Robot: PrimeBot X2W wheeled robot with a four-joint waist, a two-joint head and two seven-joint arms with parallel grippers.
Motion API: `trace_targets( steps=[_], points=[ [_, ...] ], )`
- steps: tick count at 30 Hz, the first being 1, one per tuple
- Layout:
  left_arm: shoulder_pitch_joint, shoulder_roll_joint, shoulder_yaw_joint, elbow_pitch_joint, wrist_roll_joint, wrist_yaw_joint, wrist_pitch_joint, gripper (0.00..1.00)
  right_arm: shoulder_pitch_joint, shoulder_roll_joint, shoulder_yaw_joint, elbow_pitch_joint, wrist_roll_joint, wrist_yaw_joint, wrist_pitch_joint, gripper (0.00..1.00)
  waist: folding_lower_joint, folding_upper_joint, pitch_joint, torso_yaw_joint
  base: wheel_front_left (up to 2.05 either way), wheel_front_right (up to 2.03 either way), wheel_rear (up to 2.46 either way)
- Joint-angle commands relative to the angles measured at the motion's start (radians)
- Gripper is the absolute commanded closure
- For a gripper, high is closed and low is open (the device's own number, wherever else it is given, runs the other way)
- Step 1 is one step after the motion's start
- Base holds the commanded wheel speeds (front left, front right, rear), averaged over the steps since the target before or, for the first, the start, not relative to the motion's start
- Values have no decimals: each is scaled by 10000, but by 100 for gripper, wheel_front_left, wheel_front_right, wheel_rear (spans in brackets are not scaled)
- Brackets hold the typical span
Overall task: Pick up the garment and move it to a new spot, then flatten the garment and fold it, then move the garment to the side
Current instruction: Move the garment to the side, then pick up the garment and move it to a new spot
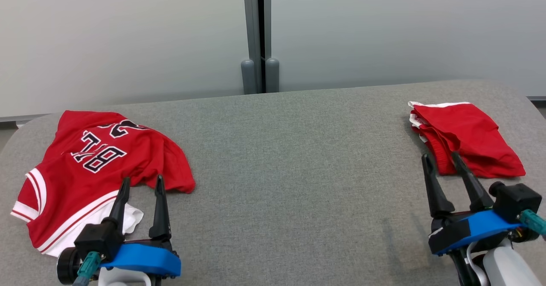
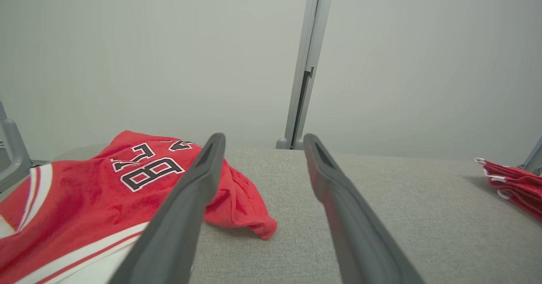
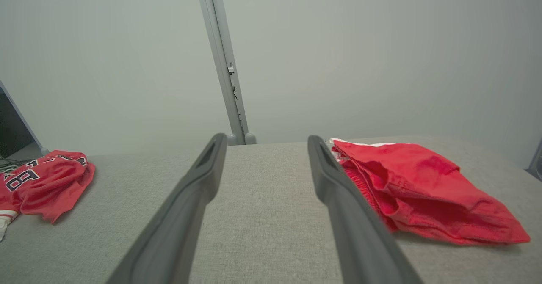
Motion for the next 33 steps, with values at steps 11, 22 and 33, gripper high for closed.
trace_targets(
  steps=[11, 22, 33],
  points=[
    [49, -41, -74, 19, 305, 18, -26, 0, 586, 259, -369, -437, -625, 1, -52, 0, 1, 0, -54, 129, 0, 0, 0],
    [-109, -49, 5, 239, 403, 86, -26, 0, 600, 574, -567, -438, -759, 1, -52, 0, 1, 0, -36, 425, 0, 0, 0],
    [-32, -35, 394, 327, 369, 223, -26, 0, 565, 798, -197, -192, -581, 1, -51, 0, 1, 0, -92, 1695, 0, 0, 0]
  ],
)
